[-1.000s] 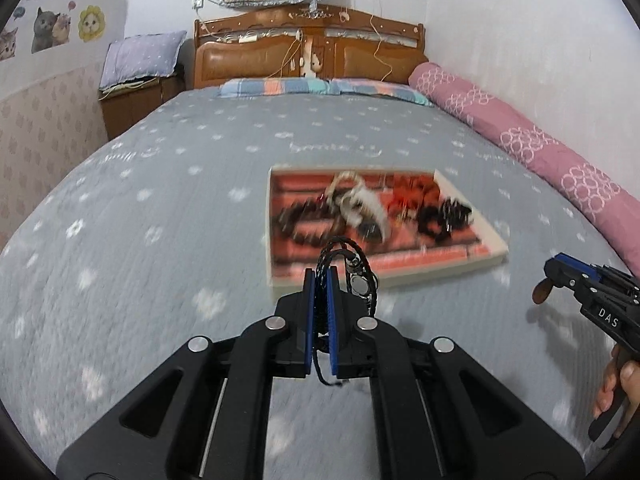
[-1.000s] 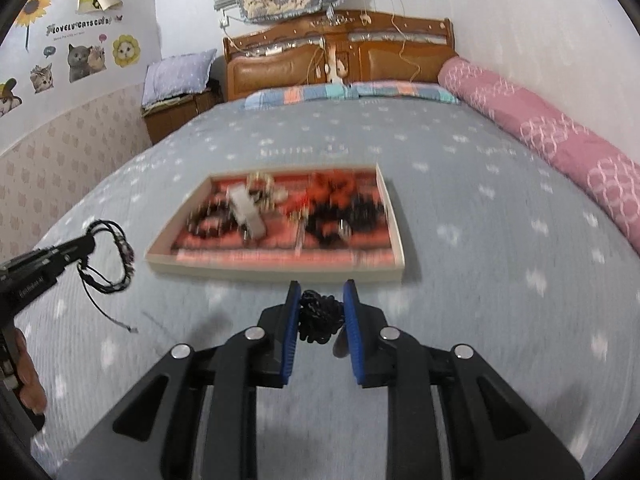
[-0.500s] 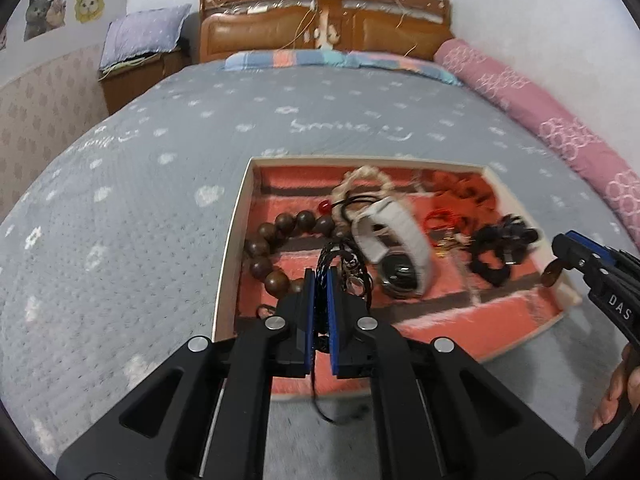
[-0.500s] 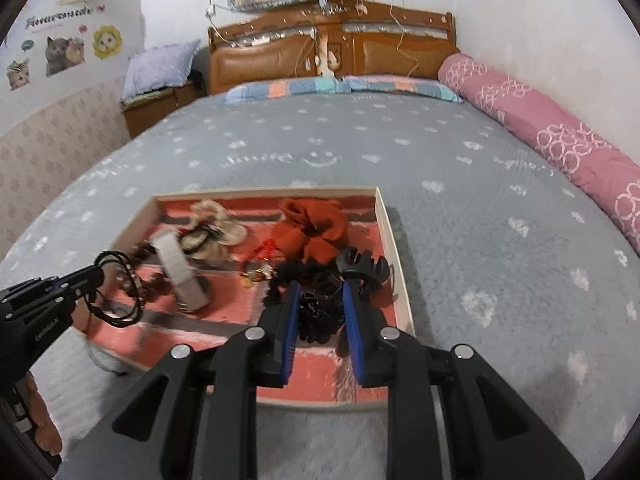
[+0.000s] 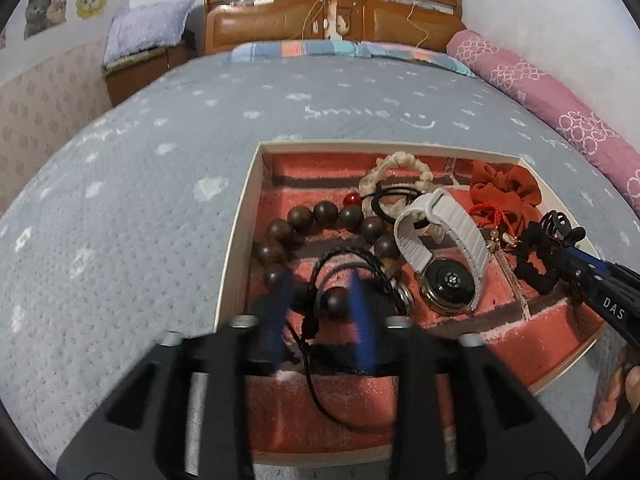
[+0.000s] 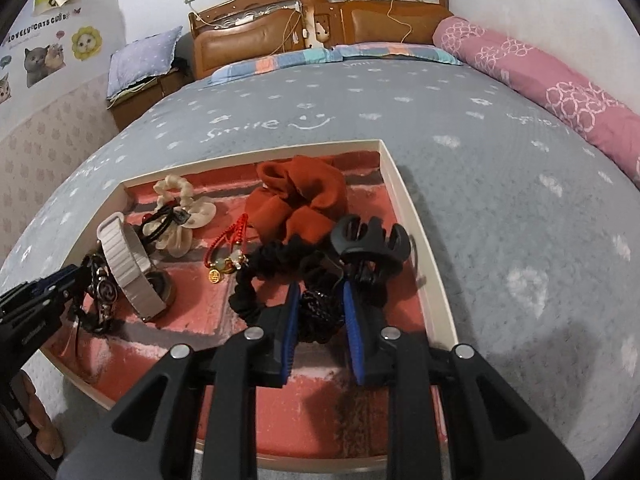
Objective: Organize jewelry
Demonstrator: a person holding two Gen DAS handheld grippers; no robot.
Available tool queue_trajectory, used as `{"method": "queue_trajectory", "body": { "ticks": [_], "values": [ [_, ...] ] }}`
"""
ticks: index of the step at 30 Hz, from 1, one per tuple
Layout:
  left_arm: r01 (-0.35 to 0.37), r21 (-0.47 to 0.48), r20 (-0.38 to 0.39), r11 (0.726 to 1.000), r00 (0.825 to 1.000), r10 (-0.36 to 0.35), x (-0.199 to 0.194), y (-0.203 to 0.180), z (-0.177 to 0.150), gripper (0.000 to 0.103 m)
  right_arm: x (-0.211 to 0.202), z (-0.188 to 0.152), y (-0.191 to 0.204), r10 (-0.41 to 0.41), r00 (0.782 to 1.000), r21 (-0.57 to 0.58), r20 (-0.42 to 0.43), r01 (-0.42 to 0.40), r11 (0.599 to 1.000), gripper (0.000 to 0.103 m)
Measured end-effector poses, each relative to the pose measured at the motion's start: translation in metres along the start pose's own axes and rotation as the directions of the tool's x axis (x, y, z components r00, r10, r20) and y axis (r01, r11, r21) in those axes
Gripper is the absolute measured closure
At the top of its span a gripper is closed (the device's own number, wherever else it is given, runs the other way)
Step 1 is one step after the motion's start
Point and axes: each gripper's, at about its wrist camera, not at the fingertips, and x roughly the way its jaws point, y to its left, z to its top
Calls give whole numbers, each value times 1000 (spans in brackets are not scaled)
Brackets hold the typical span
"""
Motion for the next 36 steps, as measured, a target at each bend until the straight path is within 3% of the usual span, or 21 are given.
{"method": "queue_trajectory", "body": {
  "ticks": [3, 5, 9, 14, 18, 24, 30, 36],
  "values": [
    [-11, 25, 54, 1000, 998, 9, -13, -6, 0, 38, -3, 1, 4, 1, 1000, -18, 5, -1, 1000, 71],
    [5, 28, 62, 1000, 998, -7, -19, -10, 0, 36, -10, 2, 8, -13, 999, -30, 29, 14, 999, 44],
    [26, 27, 98, 999, 995, -29, -42, -11, -3, 19, -32, -1, 6, -3, 998, -21, 69, 4, 1000, 34],
    [65, 3, 152, 998, 986, -65, -87, 2, -22, 6, -85, -27, -1, -10, 987, 0, 161, 10, 1000, 13],
    [60, -19, 209, 998, 976, -54, -137, 15, -57, 5, -125, -60, -1, -12, 979, 1, 203, 12, 1000, 8],
    [62, -8, 227, 998, 972, -58, -201, 23, -121, 5, -189, -116, 13, -42, 967, -47, 253, 55, 997, 5],
    [57, -45, 234, 997, 971, -45, -247, 33, -180, 5, -240, -175, 14, -46, 962, -19, 270, 53, 998, 4],
    [53, -70, 265, 996, 964, -32, -278, 43, -209, 5, -275, -206, 20, -48, 955, -36, 292, 61, 998, 4]
  ]
}}
